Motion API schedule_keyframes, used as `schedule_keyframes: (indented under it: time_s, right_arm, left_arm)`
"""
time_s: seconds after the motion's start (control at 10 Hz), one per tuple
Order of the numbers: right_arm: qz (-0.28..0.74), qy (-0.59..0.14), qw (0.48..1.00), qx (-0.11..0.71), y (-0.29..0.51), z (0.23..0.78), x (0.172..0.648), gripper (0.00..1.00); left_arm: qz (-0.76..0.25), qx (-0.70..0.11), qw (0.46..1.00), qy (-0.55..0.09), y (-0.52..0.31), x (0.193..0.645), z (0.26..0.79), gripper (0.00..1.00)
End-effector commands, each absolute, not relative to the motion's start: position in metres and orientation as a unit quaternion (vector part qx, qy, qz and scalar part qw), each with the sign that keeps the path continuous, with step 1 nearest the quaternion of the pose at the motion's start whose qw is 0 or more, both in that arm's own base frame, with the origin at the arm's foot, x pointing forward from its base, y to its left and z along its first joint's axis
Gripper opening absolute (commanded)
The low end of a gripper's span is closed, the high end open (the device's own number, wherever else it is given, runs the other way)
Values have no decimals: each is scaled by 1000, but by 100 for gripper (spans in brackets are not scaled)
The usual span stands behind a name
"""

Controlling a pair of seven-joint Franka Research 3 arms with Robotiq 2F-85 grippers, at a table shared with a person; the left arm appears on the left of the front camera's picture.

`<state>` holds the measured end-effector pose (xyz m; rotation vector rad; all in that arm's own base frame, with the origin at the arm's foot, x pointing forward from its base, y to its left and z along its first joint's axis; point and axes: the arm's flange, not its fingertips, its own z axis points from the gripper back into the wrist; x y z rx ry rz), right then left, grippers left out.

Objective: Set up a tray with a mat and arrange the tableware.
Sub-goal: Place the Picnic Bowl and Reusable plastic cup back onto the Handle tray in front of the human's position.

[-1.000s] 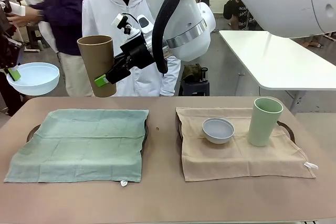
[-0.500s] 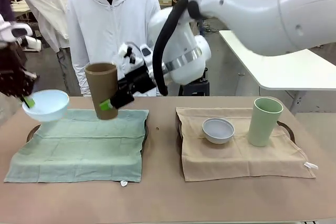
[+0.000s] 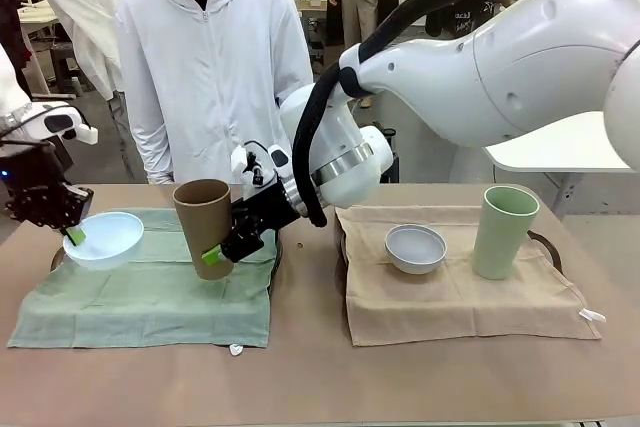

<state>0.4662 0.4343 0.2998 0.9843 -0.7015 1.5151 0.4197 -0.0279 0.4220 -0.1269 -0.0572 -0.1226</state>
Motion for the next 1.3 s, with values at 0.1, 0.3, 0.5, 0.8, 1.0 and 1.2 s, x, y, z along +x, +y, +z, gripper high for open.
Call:
schedule_keyframes:
  time_s: [0.1,0.3,0.5,0.8,1.0,1.2]
  right_arm:
    - [653,-330,553,399,436,284,463,81]
    - [652,-337,554,392,436,281,464,81]
    - [659,-348,546,382,434,281,469,81]
    - [656,-351,546,385,432,278,473,81]
    - [651,-348,550,391,428,277,475,93]
    - [646,-342,557,394,427,276,475,100]
  left_arm:
    - [-68,-68,994,-46,-35,427,394,4]
    - [-65,-69,994,-45,-39,432,385,4]
    - [-64,-63,995,-40,-44,441,377,4]
    - [-61,-65,995,-40,-49,450,367,4]
    - [-65,-62,995,-39,-51,451,367,4]
    - [-65,-62,995,-35,-50,450,367,42]
